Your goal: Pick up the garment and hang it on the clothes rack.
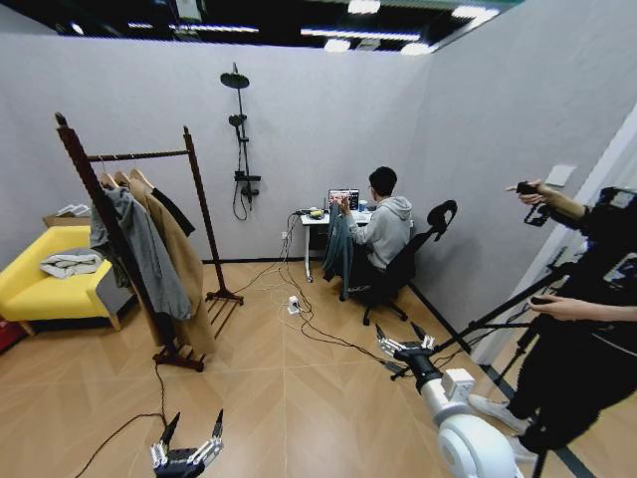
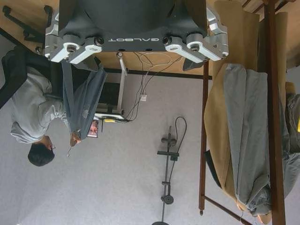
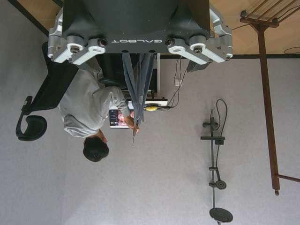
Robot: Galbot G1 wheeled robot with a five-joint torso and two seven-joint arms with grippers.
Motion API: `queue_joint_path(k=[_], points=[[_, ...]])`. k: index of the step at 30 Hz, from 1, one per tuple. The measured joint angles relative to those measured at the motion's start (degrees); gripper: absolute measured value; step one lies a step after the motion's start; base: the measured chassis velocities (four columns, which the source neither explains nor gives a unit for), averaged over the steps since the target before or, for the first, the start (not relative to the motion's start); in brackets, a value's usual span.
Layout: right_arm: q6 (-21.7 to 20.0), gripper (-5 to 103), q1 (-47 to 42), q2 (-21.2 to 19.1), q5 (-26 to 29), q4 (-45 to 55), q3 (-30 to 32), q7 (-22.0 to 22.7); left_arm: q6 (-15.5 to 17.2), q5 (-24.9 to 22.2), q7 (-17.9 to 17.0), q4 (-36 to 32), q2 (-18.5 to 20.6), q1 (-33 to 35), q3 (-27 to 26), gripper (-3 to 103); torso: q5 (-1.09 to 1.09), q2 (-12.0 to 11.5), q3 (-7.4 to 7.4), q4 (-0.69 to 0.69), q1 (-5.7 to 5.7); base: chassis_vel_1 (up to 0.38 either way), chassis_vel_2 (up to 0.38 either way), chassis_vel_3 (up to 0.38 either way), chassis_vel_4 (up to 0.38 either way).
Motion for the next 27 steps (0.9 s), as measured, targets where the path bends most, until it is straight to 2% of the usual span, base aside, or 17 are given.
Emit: queue_joint_path(k=[27], points=[[-0.2,100,-0.1,0.7,-1.0,0.8,-1.0,0.1,0.0,0.0,0.0,0.0,0.0,0.0,0.0,100,0.00,0.0,0.00,0.01,0.00,0.000,0.000,0.000,0.000]])
